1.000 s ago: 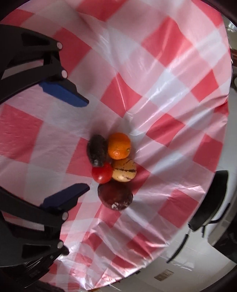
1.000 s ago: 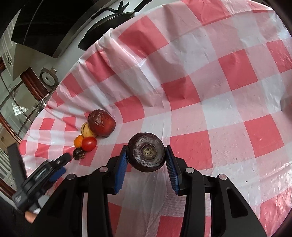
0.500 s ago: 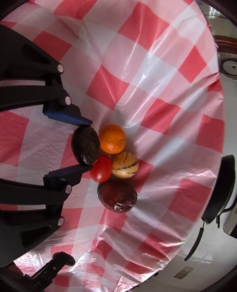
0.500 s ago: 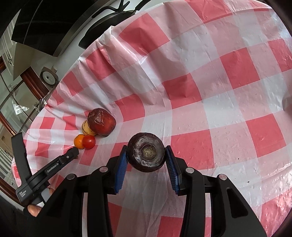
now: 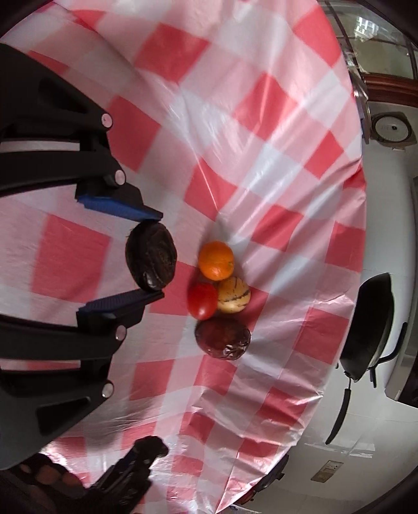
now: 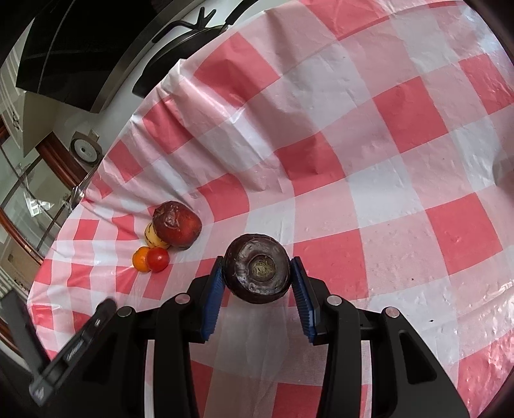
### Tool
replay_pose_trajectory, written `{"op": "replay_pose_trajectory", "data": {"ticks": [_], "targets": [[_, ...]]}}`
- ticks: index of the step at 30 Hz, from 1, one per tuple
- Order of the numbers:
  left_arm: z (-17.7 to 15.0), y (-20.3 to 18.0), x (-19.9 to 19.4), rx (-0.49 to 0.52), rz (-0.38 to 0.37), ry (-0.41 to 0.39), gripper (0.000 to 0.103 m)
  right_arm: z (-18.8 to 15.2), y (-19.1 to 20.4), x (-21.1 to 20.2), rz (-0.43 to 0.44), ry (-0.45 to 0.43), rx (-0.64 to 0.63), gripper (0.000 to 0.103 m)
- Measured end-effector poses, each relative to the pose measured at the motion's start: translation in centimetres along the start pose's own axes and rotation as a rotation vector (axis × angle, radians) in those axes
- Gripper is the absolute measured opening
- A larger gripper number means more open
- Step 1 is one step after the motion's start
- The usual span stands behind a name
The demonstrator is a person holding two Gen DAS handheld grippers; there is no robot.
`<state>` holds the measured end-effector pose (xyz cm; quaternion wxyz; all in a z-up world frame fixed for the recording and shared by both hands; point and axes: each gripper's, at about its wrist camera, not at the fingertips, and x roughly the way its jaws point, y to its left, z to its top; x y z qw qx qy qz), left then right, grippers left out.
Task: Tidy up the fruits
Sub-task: 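Carry both dark fruits in the grippers over the white box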
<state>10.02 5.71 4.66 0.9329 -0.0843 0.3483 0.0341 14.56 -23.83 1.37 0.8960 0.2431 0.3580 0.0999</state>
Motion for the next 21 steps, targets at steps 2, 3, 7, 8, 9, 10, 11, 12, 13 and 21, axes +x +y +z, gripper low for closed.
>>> {"op": "replay_pose_trajectory", "data": {"ticks": [2,3,7,8,9,10,11,12,13,21], "targets": [[-0.8,0.7,-1.3,-0.013,-0.002,-0.007,0.043,0.0,-0.1,-0.3,-0.009,-0.011,0.011,0.041],[-1.4,1.1,-2.0,-0.022,-0.004,-0.007,0.043,-0.1,-0.1,-0.4,-0.011,-0.013,0.012,0.041],[-3.4,2.5,-5.0,-0.036,-0.006,-0.024,0.043,-1.5,-0.2,-1.9,-0.004,-0.004,0.056,0.041],[-4.1,2.7,-6.0,-0.028,0.003,-0.038,0.043,-2.2,-0.4,-2.6,0.019,-0.001,0.083,0.041],[-4.4,2.8,-6.5,-0.022,0.008,-0.047,0.043,-3.2,-0.4,-3.5,0.049,0.001,0.112,0.041],[-4.9,3.0,-7.3,-0.017,0.008,-0.057,0.043,-3.8,-0.3,-4.1,0.059,0.005,0.123,0.041],[-5.1,3.0,-7.7,-0.017,0.005,-0.06,0.043,-4.6,-0.1,-4.6,0.065,0.014,0.132,0.041],[-5.6,3.3,-8.4,-0.022,-0.005,-0.06,0.043,-5.6,0.1,-5.5,0.072,0.025,0.139,0.041],[-5.9,3.5,-9.1,-0.028,-0.015,-0.061,0.043,-6.2,0.4,-6.0,0.078,0.03,0.14,0.041],[-9.9,7.2,-13.8,-0.066,-0.026,-0.058,0.043,-12.3,4.8,-10.8,0.164,0.087,0.062,0.041]]}}
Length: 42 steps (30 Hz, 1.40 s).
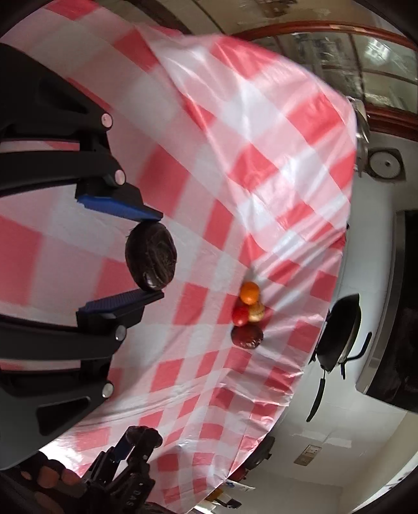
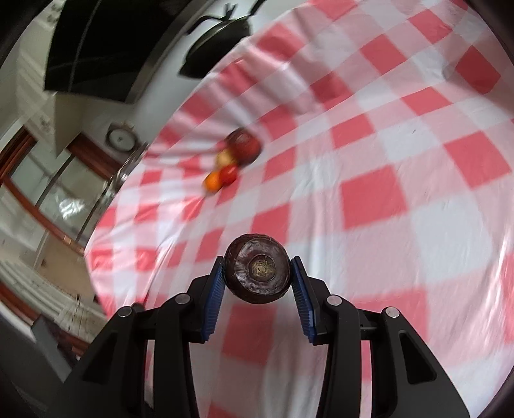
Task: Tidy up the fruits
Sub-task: 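Carry both dark fruits in the grippers over the white box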
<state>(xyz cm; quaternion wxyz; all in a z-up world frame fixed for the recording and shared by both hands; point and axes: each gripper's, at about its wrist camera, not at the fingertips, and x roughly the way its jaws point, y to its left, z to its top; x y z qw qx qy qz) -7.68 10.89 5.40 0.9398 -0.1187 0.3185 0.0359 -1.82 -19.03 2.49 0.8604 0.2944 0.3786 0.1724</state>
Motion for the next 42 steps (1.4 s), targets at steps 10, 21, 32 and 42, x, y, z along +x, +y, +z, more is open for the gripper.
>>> {"op": "replay_pose_trajectory", "data": {"ticks": [10,21,32,42], "targets": [[-2.4,4.7,-5.0,0.019,0.08,-0.008,0.043,-6.4,8.1,-1.0,0.091,0.101,-0.215,0.041],[-5.5,12.3,-9.6,-0.053,0.159,-0.015,0.043,-14.1,15.9,0.0,0.11,0.22,-0.48,0.041],[-8.5,20.1,-14.5,-0.166,0.222,-0.04,0.043,-20.7,21.7,1.4,0.118,0.3,-0.722,0.041],[-12.4,26.4,-18.5,-0.24,0.343,0.011,0.043,-32.7,29.1,1.6,0.239,0.402,-1.169,0.041]]}}
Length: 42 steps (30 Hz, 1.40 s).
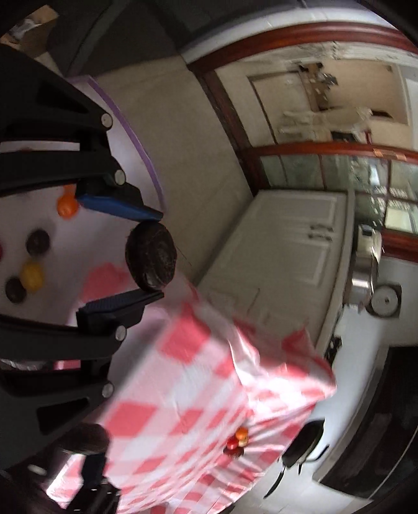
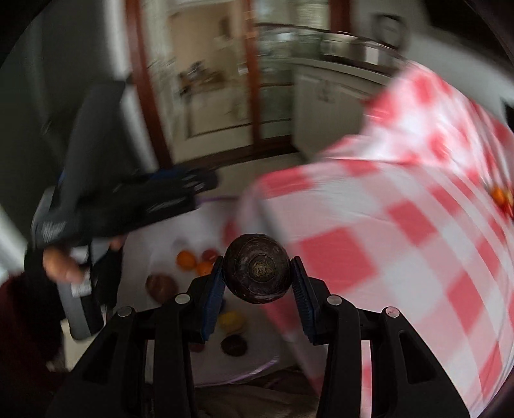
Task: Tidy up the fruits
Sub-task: 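Carry both dark fruits in the grippers over the white box, then open the right gripper to drop the dark fruit while the left drops its dark fruit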
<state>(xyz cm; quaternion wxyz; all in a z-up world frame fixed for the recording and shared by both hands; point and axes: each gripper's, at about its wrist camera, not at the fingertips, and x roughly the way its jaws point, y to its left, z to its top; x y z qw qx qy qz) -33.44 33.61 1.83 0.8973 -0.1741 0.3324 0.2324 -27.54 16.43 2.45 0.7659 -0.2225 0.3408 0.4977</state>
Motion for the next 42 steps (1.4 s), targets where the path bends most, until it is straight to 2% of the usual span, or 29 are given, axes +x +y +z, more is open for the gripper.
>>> {"op": "replay_pose_trajectory", "data": {"ticks": [6,12,16,20,25,30,31,35,39,42], "targets": [[-3.0,5.3,2.2,-0.077,0.097,0.117,0.043,-2.0,6.7,4.3,0.048,0.11,-0.249,0.041],[-6.7,8.0,6.7,-0.113,0.182,0.285,0.043,-4.7,9.4,9.4,0.069,0.259,-0.357,0.041],[-8.5,8.9,9.0,-0.135,0.214,0.372,0.043,-6.2,9.9,11.6,0.086,0.344,-0.37,0.041],[-8.7,8.6,9.9,-0.064,0.292,0.386,0.043,-6.8,9.6,14.6,0.067,0.435,-0.357,0.041],[-8.8,8.5,10.8,-0.047,0.328,0.422,0.043,-8.0,8.5,17.6,0.019,0.553,-0.322,0.041],[-9.0,8.3,11.2,-0.025,0.334,0.44,0.043,-8.3,8.5,17.4,0.011,0.551,-0.332,0.042],[-9.1,8.3,11.3,-0.022,0.331,0.44,0.047,-8.4,8.4,17.3,0.009,0.552,-0.332,0.042],[-8.7,8.0,11.2,-0.019,0.349,0.415,0.081,-8.0,8.0,16.1,0.001,0.505,-0.314,0.063],[-8.3,8.4,11.3,-0.062,0.33,0.427,0.087,-7.2,7.9,13.7,-0.009,0.423,-0.325,0.076],[-7.1,9.0,10.5,-0.111,0.337,0.415,0.088,-6.5,8.5,10.7,-0.015,0.323,-0.375,0.079]]}}
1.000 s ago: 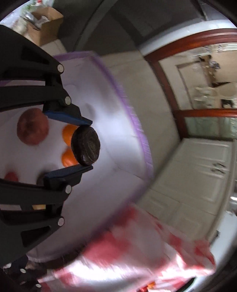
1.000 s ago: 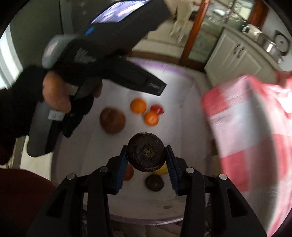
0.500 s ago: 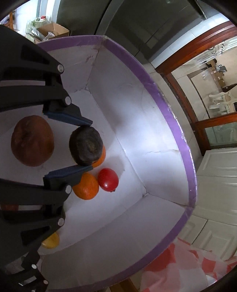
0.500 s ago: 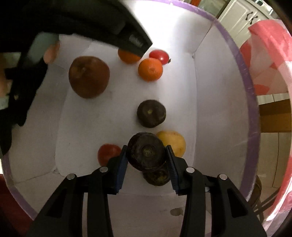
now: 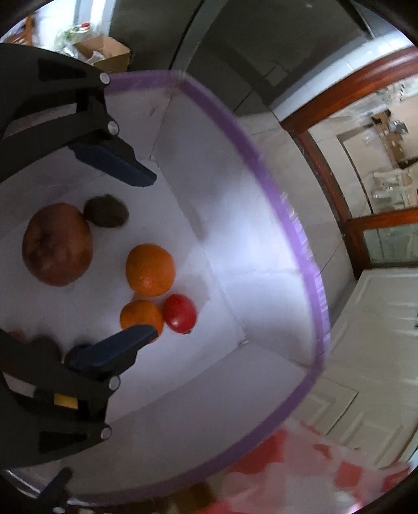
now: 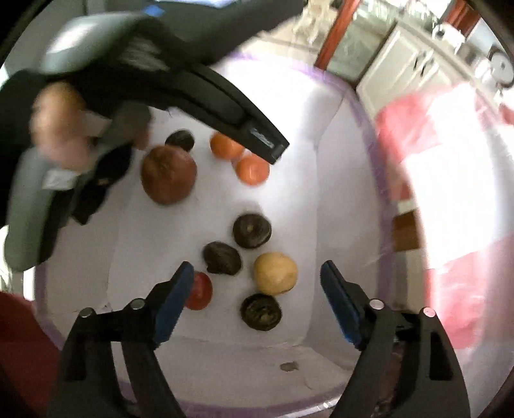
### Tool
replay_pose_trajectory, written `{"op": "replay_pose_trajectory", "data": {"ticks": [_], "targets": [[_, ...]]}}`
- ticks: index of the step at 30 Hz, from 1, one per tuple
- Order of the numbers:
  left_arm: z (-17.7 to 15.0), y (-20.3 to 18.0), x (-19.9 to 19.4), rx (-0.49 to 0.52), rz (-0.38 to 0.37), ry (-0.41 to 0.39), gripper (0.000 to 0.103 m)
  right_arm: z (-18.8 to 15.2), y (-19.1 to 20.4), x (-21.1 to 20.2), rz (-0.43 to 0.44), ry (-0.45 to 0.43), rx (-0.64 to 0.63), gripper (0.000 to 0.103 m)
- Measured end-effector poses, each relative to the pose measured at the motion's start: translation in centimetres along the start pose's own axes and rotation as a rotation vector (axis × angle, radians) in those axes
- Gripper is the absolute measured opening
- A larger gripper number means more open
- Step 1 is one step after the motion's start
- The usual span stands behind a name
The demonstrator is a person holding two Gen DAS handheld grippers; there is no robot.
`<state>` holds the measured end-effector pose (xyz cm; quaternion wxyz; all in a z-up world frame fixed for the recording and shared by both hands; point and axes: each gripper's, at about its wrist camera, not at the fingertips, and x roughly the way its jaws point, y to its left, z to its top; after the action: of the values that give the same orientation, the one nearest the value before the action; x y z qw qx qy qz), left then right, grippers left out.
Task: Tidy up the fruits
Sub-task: 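Open the right gripper to drop the dark fruit while the left drops its dark fruit, then move both open grippers back toward the fruits on the checked cloth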
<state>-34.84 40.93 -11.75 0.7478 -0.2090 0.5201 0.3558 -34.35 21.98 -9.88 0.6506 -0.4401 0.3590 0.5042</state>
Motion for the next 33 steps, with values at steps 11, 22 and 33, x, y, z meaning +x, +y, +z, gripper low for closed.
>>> {"op": "replay_pose_trajectory", "data": {"ticks": [11,22,33], "targets": [[3.0,-3.5,-19.3,-0.151,-0.054,-0.634,0.101,-2.0,-5.0,-18.1,-0.187,-0.566,0.078,0.086],[3.9,-26.2,-25.2,0.236,-0.445,-0.61,0.101,-16.1,-20.5,-24.9,-0.519,-0.672,0.584,0.087],[9.7,-49.9,-22.1,0.277,-0.593,-0.589,0.101,-28.1,-31.0,-23.0,-0.564,-0.668,1.123,0.087]]}}
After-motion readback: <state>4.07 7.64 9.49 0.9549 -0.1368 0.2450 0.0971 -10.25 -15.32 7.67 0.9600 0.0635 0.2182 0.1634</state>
